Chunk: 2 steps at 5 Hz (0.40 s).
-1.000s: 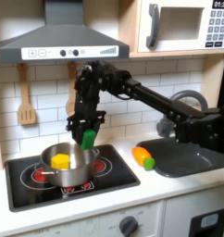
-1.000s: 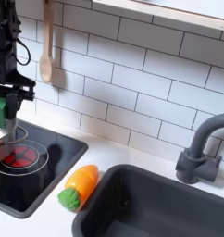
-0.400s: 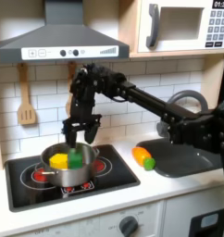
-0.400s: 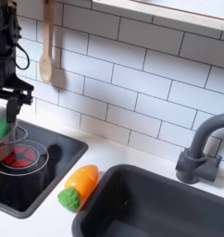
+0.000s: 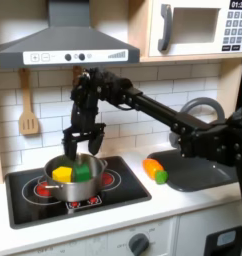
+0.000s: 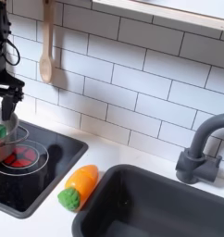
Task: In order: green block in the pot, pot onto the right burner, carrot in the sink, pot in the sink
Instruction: 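Put the green block in the pot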
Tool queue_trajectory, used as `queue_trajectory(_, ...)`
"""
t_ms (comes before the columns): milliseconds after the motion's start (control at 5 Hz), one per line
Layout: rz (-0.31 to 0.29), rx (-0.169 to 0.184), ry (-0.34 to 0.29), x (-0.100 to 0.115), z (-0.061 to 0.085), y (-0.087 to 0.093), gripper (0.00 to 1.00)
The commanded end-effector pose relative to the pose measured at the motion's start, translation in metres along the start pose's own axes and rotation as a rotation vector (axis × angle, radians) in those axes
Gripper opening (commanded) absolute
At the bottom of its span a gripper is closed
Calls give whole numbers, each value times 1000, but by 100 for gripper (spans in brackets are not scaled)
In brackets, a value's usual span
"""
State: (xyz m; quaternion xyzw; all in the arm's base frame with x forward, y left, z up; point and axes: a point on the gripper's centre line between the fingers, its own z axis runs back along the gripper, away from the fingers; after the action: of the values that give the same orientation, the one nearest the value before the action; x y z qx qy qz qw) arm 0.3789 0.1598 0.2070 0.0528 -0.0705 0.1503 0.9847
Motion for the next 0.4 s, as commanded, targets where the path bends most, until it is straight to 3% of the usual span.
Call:
queue_trajectory(0,41,2,12,-5,0,16,100)
queue_trajectory(200,45,9,8,-5,-1,23,100)
